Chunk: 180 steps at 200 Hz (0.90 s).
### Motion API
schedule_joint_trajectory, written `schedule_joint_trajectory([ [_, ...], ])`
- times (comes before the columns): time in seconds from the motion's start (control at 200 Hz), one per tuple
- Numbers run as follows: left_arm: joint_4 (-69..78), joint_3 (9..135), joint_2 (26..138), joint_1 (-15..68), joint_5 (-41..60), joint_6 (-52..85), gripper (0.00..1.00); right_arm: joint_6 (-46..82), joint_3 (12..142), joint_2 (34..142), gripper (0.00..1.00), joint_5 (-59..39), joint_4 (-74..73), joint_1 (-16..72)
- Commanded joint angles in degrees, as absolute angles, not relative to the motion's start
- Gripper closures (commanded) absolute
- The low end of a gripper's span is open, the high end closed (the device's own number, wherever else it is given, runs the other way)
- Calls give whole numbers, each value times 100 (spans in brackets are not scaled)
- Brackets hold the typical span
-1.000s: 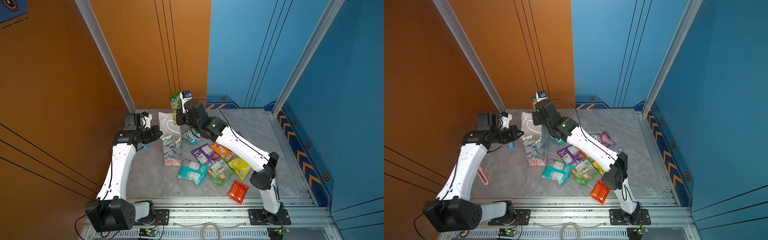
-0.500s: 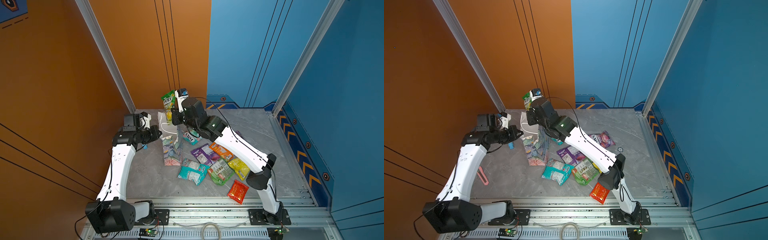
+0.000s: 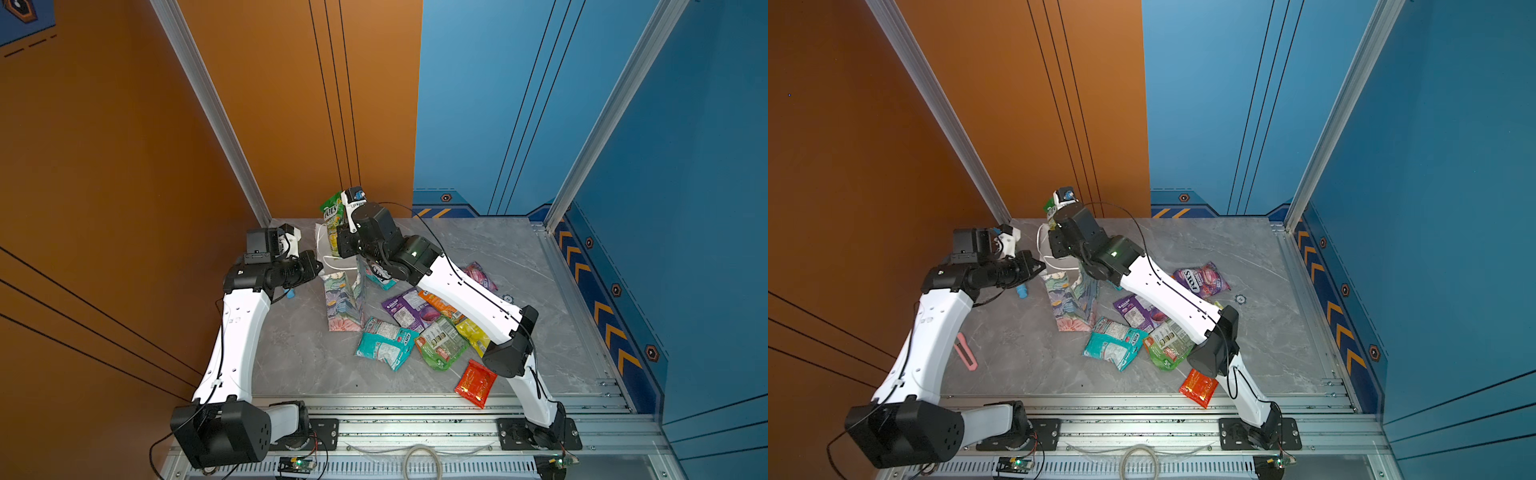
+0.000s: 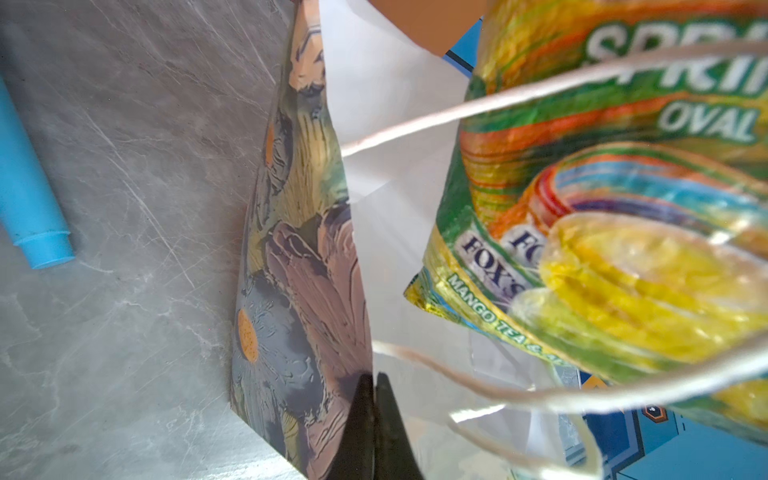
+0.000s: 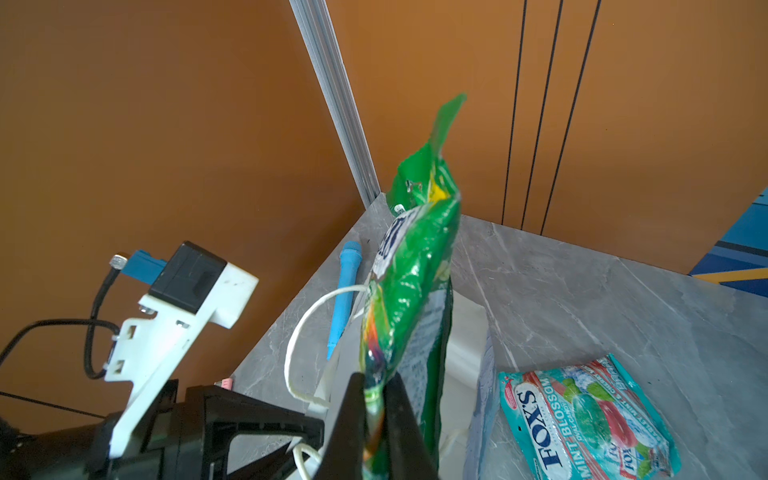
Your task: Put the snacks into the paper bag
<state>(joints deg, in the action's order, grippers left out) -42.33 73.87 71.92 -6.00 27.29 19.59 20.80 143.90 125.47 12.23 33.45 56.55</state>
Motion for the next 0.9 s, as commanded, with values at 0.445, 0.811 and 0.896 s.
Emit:
schedule_joint_trajectory([
  [0.445, -4047, 7208, 7013, -717, 2871, 2054, 100, 2102, 13906, 12184, 100, 1137, 3675, 5740],
  [0.811, -4051, 7176, 6985, -749, 2874, 2057, 100, 2602, 13913, 12453, 100, 583, 3504, 5566],
  [0.896, -4051, 7172, 6987, -753, 2885, 2057, 100, 2726, 13923, 12524, 100, 522, 3424, 5528],
])
